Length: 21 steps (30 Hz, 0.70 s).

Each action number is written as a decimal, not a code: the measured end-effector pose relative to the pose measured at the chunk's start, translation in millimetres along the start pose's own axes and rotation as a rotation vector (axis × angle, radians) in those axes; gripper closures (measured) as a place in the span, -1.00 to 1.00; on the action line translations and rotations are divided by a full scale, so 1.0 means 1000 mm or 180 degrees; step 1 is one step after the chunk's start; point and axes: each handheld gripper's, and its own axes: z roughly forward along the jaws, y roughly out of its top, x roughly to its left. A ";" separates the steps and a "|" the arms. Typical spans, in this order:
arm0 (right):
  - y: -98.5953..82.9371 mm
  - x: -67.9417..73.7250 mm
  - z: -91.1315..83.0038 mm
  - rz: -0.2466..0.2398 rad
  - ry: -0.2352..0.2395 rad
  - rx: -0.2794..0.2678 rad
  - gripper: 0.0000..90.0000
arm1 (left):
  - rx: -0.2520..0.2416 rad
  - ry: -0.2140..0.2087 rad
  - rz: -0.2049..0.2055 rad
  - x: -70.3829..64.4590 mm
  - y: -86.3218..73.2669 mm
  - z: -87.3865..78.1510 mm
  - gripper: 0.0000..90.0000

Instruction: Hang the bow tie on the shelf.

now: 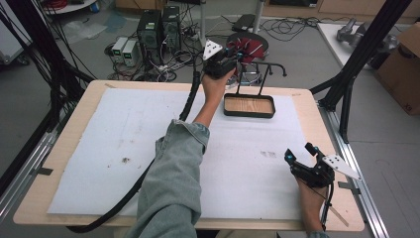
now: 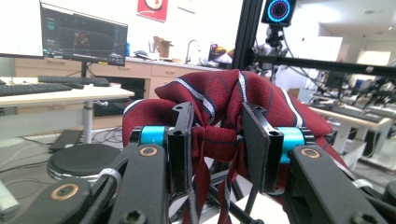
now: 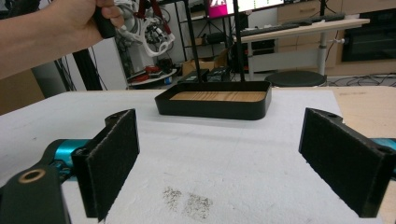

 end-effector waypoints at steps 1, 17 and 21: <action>0.000 0.000 0.000 0.0008 0.0001 0.0003 -0.75 | 0.0007 0.0019 -0.0010 0.001 0.000 0.000 0.45; 0.000 0.001 0.000 -0.0008 0.0004 0.0012 -0.75 | 0.0333 0.0357 0.0146 0.019 -0.001 -0.006 0.44; 0.000 0.001 0.000 0.0000 0.0004 0.0016 -0.75 | 0.0414 0.0468 0.0030 0.022 -0.009 -0.008 0.43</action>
